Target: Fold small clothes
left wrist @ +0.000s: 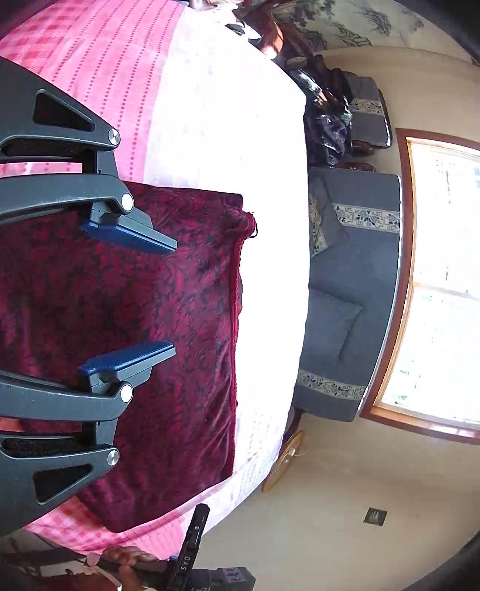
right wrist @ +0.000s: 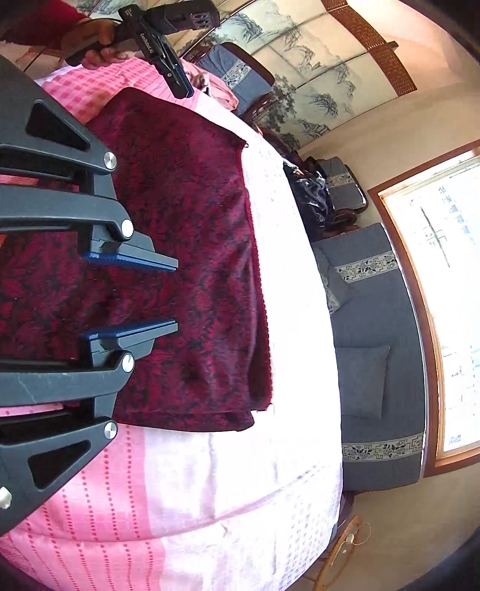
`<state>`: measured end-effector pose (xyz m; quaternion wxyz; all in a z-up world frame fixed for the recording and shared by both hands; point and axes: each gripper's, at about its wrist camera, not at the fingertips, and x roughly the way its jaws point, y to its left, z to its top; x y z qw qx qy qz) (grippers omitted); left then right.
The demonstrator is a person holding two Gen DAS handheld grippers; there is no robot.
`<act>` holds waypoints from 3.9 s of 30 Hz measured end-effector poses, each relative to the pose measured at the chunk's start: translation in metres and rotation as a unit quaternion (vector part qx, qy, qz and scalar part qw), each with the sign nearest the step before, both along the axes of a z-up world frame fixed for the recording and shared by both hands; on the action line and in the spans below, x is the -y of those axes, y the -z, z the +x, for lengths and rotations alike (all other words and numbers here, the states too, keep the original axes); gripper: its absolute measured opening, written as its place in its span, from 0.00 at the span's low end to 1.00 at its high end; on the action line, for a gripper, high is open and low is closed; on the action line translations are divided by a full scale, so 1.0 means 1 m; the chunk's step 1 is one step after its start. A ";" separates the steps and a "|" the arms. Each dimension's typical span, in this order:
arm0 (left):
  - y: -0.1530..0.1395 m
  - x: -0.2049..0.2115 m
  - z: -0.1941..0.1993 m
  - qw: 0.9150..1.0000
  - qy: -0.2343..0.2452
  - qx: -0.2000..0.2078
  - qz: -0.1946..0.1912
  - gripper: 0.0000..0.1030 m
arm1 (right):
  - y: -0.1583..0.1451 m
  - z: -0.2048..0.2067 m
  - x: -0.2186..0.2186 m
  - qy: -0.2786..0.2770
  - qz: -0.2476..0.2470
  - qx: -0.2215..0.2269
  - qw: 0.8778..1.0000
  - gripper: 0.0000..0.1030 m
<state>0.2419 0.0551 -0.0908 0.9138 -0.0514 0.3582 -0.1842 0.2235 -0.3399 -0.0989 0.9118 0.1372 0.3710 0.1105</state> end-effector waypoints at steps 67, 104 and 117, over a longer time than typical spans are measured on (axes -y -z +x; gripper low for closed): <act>0.076 -0.070 0.071 0.960 0.200 -0.163 -0.107 0.66 | 0.060 -0.021 -0.073 -0.035 -0.053 0.007 0.998 0.61; -0.017 -0.002 0.056 0.986 0.103 -0.130 -0.015 0.18 | 0.062 -0.027 -0.043 -0.028 0.076 0.015 0.997 0.73; -0.088 0.061 0.027 0.983 0.128 -0.132 0.022 0.17 | 0.054 0.055 -0.067 -0.020 0.236 -0.047 0.970 0.11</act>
